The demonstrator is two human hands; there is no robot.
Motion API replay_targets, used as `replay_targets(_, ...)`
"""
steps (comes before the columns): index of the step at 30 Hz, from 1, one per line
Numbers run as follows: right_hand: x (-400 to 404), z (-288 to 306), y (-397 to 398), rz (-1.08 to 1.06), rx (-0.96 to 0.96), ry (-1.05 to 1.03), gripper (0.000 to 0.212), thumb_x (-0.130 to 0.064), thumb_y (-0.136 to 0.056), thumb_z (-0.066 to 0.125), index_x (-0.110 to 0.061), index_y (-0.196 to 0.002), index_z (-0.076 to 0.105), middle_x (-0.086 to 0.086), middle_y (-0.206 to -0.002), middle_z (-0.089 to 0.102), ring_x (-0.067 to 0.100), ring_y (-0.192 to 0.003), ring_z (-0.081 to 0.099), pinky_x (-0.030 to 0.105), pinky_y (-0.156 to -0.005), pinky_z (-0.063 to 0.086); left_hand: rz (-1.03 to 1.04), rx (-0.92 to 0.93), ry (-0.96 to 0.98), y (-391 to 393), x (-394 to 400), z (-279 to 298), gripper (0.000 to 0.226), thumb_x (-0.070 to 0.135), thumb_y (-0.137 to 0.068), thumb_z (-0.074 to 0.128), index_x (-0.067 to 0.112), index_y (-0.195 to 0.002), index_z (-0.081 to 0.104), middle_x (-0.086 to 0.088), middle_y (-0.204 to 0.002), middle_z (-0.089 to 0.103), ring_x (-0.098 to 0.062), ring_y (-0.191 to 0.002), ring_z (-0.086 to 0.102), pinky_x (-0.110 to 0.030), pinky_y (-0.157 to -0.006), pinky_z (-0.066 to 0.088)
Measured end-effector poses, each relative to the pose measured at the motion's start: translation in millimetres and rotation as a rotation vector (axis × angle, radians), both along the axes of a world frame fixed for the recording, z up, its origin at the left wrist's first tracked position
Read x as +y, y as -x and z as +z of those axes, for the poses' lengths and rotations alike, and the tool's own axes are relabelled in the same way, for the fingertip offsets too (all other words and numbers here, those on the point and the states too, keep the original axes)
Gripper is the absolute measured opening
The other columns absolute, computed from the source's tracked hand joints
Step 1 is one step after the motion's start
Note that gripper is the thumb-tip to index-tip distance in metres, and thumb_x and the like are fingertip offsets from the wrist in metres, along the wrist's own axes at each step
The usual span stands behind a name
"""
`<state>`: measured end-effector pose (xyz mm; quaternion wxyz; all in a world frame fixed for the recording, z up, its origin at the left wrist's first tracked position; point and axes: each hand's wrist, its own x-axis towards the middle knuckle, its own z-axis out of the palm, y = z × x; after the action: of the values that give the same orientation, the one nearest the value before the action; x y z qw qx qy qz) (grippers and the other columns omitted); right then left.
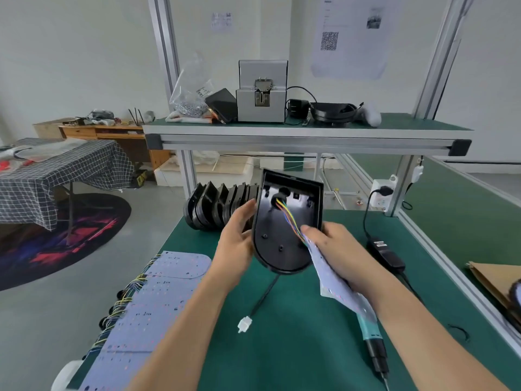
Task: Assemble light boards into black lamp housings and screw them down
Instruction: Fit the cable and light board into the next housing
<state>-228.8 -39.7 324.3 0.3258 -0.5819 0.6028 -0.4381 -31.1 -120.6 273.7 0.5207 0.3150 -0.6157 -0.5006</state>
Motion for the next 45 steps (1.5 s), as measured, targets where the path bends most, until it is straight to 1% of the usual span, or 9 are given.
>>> replay_targets(2, 5.3, -4.3, -4.7, 0.052, 0.046, -0.015, 0.052, -0.035, -0.105, 0.056, -0.035, -0.053, 0.053, -0.020, -0.051, 0.038, 0.003, -0.047, 0.034, 0.011, -0.044, 0.028, -0.153, 0.132, -0.037, 0.4, -2.9, 7.3, 0.052, -0.002, -0.089, 0.069, 0.010, -0.139, 0.058, -0.016, -0.138, 0.065, -0.033, -0.118, 0.067, -0.047, -0.099, 0.056)
replay_targets(7, 12.7, -4.4, -8.0, 0.115, 0.083, 0.021, 0.058, -0.034, -0.108, 0.054, -0.049, -0.053, 0.061, -0.028, -0.050, 0.047, -0.006, -0.047, 0.044, 0.004, -0.049, 0.033, -0.244, 0.189, -0.187, 2.9, 0.1, -3.5, 0.034, 0.031, -0.073, 0.078, 0.027, -0.106, 0.081, -0.003, -0.103, 0.080, -0.015, -0.090, 0.075, -0.029, -0.077, 0.061)
replay_targets(13, 21.5, -10.2, 1.2, 0.122, 0.126, -0.011, 0.050, -0.032, -0.106, 0.055, -0.044, -0.058, 0.058, -0.025, -0.055, 0.046, -0.004, -0.053, 0.042, 0.010, -0.054, 0.034, -0.047, 0.290, -0.126, 7.7, -3.2, -4.2, 0.058, 0.003, -0.092, 0.062, 0.022, -0.146, 0.055, -0.007, -0.139, 0.065, -0.030, -0.121, 0.066, -0.047, -0.101, 0.053)
replay_targets(17, 26.4, -17.9, 5.4, 0.187, 0.094, -0.065, 0.031, -0.034, -0.107, 0.054, -0.028, -0.077, 0.060, -0.021, -0.071, 0.053, 0.002, -0.068, 0.049, 0.021, -0.067, 0.040, -0.128, 0.350, -0.338, 12.2, 3.1, 5.1, 0.015, 0.017, -0.085, 0.069, 0.016, -0.091, 0.083, -0.007, -0.089, 0.078, -0.026, -0.081, 0.071, -0.030, -0.069, 0.060)
replay_targets(23, 25.0, -38.7, -2.7, 0.031, 0.162, 0.117, 0.042, -0.037, -0.108, 0.051, -0.016, -0.072, 0.046, -0.017, -0.064, 0.041, 0.006, -0.063, 0.038, 0.026, -0.061, 0.034, -0.298, 0.346, -0.513, 22.3, 13.6, 3.3, 0.064, 0.062, -0.101, 0.044, 0.009, -0.105, 0.080, -0.022, -0.114, 0.073, -0.035, -0.111, 0.067, -0.043, -0.101, 0.050)
replay_targets(25, 23.6, -50.9, -6.9, -0.045, 0.159, 0.194, 0.039, -0.035, -0.108, 0.052, -0.018, -0.074, 0.050, -0.015, -0.061, 0.043, 0.006, -0.061, 0.039, 0.026, -0.060, 0.034, -0.308, 0.377, -0.504, 25.5, 12.6, 1.0, 0.065, 0.073, -0.087, 0.060, 0.010, -0.077, 0.071, -0.021, -0.085, 0.063, -0.032, -0.081, 0.058, -0.041, -0.082, 0.046)
replay_targets(29, 28.1, -75.8, -12.6, -0.200, 0.047, 0.242, 0.018, -0.036, -0.106, 0.053, -0.031, -0.101, 0.069, -0.018, -0.080, 0.066, 0.004, -0.077, 0.060, 0.013, -0.069, 0.042, -0.193, 0.508, -0.597, 25.9, 7.7, -10.8, 0.054, 0.045, -0.082, 0.076, 0.022, -0.055, 0.034, 0.002, -0.053, 0.035, -0.016, -0.050, 0.034, -0.032, -0.052, 0.028)
replay_targets(36, 43.3, -89.0, -22.3, -0.251, 0.191, 0.368, 0.036, -0.056, -0.105, 0.043, -0.031, -0.122, 0.063, -0.021, -0.104, 0.065, 0.004, -0.106, 0.061, 0.031, -0.091, 0.049, -0.260, 0.664, -0.666, 21.0, 12.9, -6.7, 0.031, 0.029, -0.085, 0.071, 0.000, -0.082, 0.081, -0.016, -0.080, 0.077, -0.024, -0.063, 0.075, -0.029, -0.058, 0.060)
replay_targets(45, 38.7, -61.5, -69.7, -0.199, 0.552, 0.474, 0.027, -0.045, -0.099, 0.057, -0.027, -0.118, 0.063, -0.013, -0.106, 0.061, 0.016, -0.101, 0.058, 0.040, -0.087, 0.044, -0.085, 0.596, -0.706, 30.3, 24.3, -6.7, 0.052, 0.043, -0.097, 0.054, 0.018, -0.052, 0.051, -0.003, -0.058, 0.049, -0.018, -0.052, 0.051, -0.025, -0.055, 0.047)
